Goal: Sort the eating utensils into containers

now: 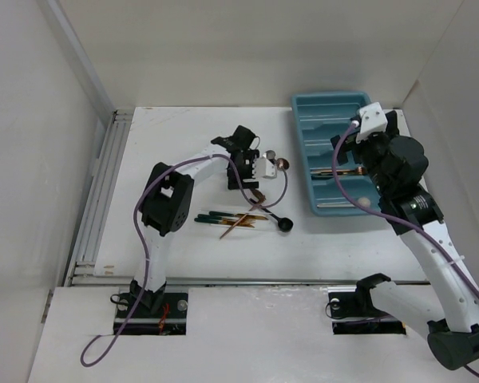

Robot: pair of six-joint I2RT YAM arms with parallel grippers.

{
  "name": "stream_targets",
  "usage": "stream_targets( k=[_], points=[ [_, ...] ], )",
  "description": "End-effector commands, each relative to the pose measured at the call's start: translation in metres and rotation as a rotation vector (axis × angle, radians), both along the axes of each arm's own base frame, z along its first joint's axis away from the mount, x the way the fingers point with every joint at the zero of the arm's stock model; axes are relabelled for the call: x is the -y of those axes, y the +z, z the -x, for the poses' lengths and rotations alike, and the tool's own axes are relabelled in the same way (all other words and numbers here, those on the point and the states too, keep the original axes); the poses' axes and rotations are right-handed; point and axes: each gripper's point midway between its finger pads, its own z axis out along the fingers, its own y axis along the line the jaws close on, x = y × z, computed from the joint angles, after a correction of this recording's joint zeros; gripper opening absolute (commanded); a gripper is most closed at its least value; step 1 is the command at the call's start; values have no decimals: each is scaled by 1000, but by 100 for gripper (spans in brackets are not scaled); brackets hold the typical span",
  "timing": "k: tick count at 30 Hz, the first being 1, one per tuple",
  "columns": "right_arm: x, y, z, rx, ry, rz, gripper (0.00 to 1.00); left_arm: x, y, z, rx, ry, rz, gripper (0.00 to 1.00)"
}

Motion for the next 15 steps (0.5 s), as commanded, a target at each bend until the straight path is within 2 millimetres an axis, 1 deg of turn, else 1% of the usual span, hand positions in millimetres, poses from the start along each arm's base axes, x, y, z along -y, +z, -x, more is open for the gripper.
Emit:
stream_targets(
  k=[1,2,3,4,6,7,8,10,11,12,13,14,15],
  points=[
    [-4,19,10,60,42,19,99,-9,-2,7,17,-234,-125,73],
    [-4,19,10,62,42,28,99,-14,-16,10,-26,-246,-163,73],
    [-4,19,10,62,42,28,99,-5,-11,6,-16,-254,-159,73],
    [-3,19,10,64,42,37,99,-5,-14,2,-20,-252,-171,73],
    [-3,20,10,66,42,46,99,-3,-26,-3,-53,-237,-191,73],
    [-3,20,10,66,42,46,99,2,-31,-2,-62,-247,-197,72],
    [-3,17,10,57,42,49,99,0,-41,-3,-87,-234,-217,72],
    [-3,18,10,59,42,58,99,-2,-51,0,-114,-236,-231,65],
    [-3,18,10,59,42,58,99,-2,-55,1,-109,-239,-258,42],
    [-3,15,11,51,42,61,99,-6,-55,3,-115,-236,-277,31],
    [-1,15,10,50,32,61,99,-10,-63,14,-145,-248,-310,22],
    [0,15,10,52,32,70,99,-18,-68,17,-151,-243,-344,15],
    [1,15,10,52,23,70,99,-22,-70,23,-166,-244,-353,1]
  ],
)
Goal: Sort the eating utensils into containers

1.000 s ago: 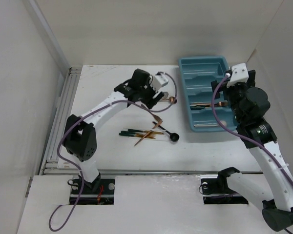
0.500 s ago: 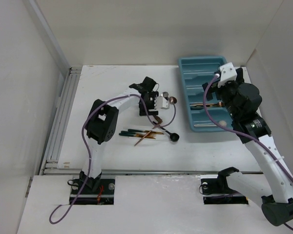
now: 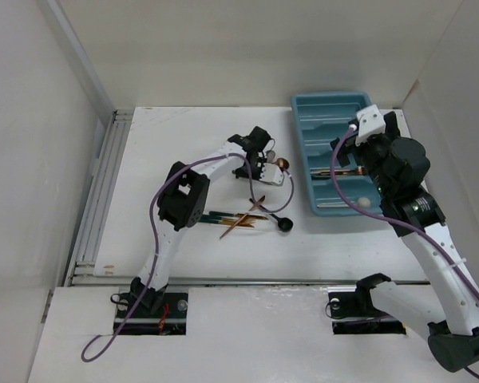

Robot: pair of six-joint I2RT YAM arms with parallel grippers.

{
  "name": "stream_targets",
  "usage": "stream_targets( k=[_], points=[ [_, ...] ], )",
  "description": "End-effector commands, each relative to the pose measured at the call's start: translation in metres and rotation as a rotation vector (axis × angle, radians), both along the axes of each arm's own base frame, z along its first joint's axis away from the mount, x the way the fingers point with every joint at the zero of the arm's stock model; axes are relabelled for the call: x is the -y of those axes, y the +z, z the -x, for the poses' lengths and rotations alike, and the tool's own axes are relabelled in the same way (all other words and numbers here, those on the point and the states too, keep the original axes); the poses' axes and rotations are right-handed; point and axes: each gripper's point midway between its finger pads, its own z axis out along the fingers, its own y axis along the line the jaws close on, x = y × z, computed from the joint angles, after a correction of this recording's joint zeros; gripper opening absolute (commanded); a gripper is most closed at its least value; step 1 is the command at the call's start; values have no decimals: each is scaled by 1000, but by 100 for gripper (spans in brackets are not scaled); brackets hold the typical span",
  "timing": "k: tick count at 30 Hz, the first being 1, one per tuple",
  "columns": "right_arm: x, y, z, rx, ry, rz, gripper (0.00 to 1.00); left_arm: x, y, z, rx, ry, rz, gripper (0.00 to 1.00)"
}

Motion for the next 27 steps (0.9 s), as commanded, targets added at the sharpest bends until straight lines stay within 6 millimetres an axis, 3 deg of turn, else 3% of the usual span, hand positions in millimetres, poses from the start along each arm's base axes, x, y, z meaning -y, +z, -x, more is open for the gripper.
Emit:
stream_targets(
  k=[1,2,5,8,9,11,12,16,20,25,26,27],
  points=[
    [1,15,7,45,4,1,99,-32,-39,48,-161,-28,-156,0],
    [3,15,6,45,-6,1,99,-44,-48,64,-202,-29,-186,0],
    [4,15,6,47,-16,10,99,-45,-40,80,-231,2,-142,0],
    [4,17,6,56,-16,7,99,-23,-26,78,-241,144,-16,0],
    [4,17,6,56,-16,7,99,-18,-11,61,-220,199,48,0],
    [2,20,6,64,-5,4,99,-4,11,48,-246,322,174,0],
    [2,20,6,64,-5,4,99,-1,33,30,-227,366,244,0],
    [6,24,8,75,-29,-34,99,13,91,11,-233,471,446,0],
    [27,30,9,87,-151,-87,99,32,139,7,-192,485,599,0],
    [41,44,17,129,-224,-159,99,106,185,15,-153,437,797,0],
    [44,47,20,139,-235,-164,99,140,198,13,-130,400,871,0],
    [44,49,20,148,-235,-169,99,157,205,12,-127,399,908,0]
  ],
)
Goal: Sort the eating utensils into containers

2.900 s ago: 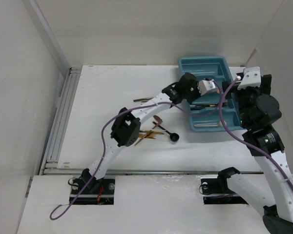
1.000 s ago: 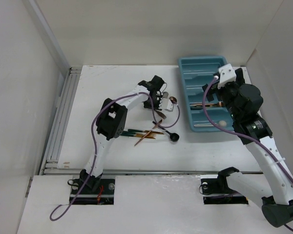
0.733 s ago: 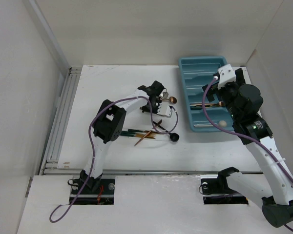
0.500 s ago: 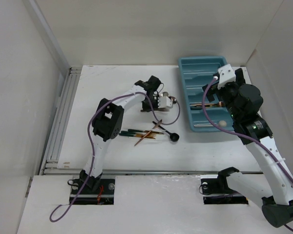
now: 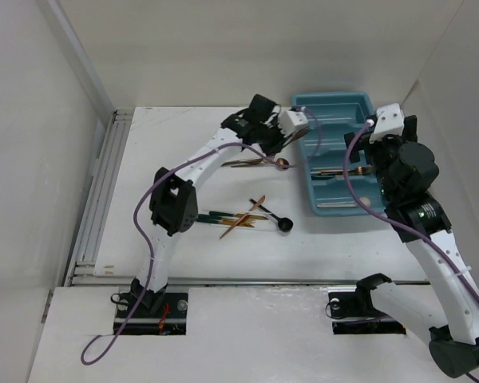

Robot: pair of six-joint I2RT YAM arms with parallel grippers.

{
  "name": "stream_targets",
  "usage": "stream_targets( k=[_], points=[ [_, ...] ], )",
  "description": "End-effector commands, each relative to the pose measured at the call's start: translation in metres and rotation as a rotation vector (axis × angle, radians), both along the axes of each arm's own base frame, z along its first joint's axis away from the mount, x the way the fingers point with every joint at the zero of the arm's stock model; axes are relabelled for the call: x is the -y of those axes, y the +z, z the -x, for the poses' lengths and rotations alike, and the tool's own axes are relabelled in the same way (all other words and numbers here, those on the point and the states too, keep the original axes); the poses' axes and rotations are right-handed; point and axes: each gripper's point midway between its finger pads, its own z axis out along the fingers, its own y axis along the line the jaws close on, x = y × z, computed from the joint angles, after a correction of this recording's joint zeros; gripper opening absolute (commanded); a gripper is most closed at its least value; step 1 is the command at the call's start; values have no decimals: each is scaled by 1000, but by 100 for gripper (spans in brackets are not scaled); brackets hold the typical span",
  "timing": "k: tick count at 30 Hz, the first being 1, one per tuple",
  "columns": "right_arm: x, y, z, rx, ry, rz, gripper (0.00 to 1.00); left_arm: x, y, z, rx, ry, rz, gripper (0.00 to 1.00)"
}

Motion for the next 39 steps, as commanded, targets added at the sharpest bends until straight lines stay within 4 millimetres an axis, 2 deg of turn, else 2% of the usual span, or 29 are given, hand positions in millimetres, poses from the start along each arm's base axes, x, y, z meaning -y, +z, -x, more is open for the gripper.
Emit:
stream_targets(
  k=[1,2,3,6,10,11,12,14,18,19,20,22,24,26,27,29,30,31,32,33,34,36,37,38,39],
  points=[
    [12,40,14,128,-53,-87,99,98,78,9,87,0,293,0],
    [12,40,14,128,-53,-87,99,119,72,1,93,17,335,0],
    [13,44,18,141,-54,-83,99,141,95,6,123,14,405,0],
    [17,49,29,167,-54,-93,99,178,96,11,145,18,499,0],
    [22,53,41,187,-56,-79,99,198,72,11,198,0,483,0],
    [23,53,41,187,-57,-66,99,197,74,7,221,13,480,0],
    [24,52,43,182,-57,-64,99,196,61,4,221,18,455,0],
    [27,50,44,170,-70,-38,99,201,51,7,231,7,439,0],
    [30,50,47,168,-82,-18,99,198,42,9,211,9,416,40],
    [30,50,47,168,-82,-18,99,198,39,11,207,-5,405,57],
    [30,50,47,168,-82,-18,99,196,41,13,201,-5,398,63],
    [29,47,44,159,-81,-15,99,190,60,10,247,6,396,69],
    [26,47,41,160,-69,-13,99,178,85,9,284,39,392,71],
    [20,46,37,153,-40,-7,99,153,101,-11,338,129,370,71],
    [20,46,37,153,-40,-7,99,127,111,-28,350,179,360,71],
    [15,46,37,155,-11,-5,99,93,106,-49,341,211,319,65],
    [15,46,37,155,-11,-5,99,73,94,-58,342,200,247,62],
    [11,44,34,147,3,0,99,39,80,-78,338,222,183,59],
    [9,44,34,148,16,-8,99,23,72,-83,336,206,131,58],
    [9,44,34,148,16,-8,99,7,58,-86,327,187,71,58],
    [6,42,31,140,28,-4,99,-22,24,-88,261,173,-34,58],
    [2,44,29,140,42,-3,99,-52,-2,-89,258,106,-166,60],
    [-3,37,21,116,56,6,99,-75,-22,-90,207,106,-223,60],
    [-5,41,20,120,66,-3,99,-87,-39,-88,172,105,-255,60],
    [-9,38,17,112,80,0,99,-96,-45,-88,152,94,-259,62]
  ],
)
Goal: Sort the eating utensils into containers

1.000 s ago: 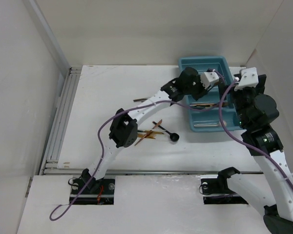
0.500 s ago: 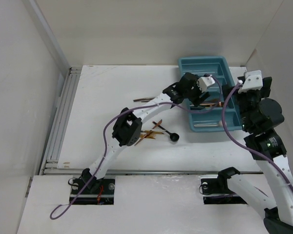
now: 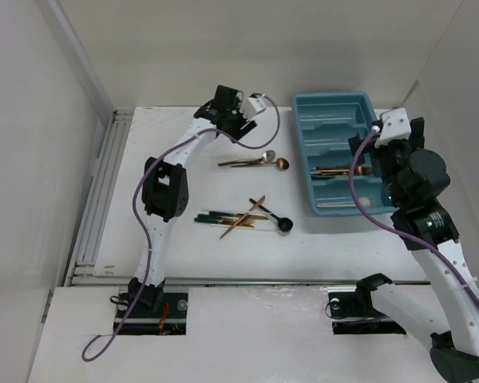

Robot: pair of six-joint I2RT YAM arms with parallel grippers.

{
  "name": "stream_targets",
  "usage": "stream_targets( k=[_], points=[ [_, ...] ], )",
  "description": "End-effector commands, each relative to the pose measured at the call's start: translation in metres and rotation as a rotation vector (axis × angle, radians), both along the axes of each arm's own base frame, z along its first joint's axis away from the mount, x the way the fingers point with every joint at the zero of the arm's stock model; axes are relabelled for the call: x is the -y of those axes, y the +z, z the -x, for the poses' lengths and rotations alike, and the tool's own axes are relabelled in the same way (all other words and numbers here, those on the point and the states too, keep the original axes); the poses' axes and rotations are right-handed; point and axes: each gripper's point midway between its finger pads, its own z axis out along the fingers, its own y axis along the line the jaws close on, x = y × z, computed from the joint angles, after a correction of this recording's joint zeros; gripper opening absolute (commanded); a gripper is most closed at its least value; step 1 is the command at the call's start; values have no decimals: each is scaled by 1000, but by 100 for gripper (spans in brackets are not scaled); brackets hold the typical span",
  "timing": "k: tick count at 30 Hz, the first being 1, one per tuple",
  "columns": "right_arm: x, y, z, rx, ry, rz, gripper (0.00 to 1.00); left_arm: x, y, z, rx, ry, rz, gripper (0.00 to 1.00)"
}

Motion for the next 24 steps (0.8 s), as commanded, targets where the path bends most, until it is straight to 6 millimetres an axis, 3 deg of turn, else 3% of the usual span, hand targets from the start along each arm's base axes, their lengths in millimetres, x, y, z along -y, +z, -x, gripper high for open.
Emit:
stream_targets(
  k=[1,2,6,11,15,16,18,19,20,24],
  points=[
    [-13,21,-2,47,63,-19,99,-35,-53,35,-170,-107,-175,62],
    [-18,20,-8,36,80,-14,99,-52,-64,33,-201,-82,-176,63],
    [-25,22,-13,30,102,-18,99,-76,-89,22,-240,-28,-174,63],
    [-31,25,-20,26,123,-24,99,-68,-116,31,-297,-56,-180,62],
    [-31,25,-20,26,123,-24,99,-56,-136,53,-370,-104,-182,59],
    [-31,25,-20,26,123,-24,99,-51,-139,67,-405,-130,-173,59],
    [-31,25,-20,26,123,-24,99,-49,-136,86,-433,-166,-166,58],
    [-29,23,-20,17,114,-22,99,-45,-125,83,-407,-175,-145,58],
    [-28,25,-18,25,114,-25,99,-42,-129,96,-433,-192,-144,58],
    [-29,21,-19,17,114,-22,99,-31,-108,106,-387,-225,-123,58]
  ],
)
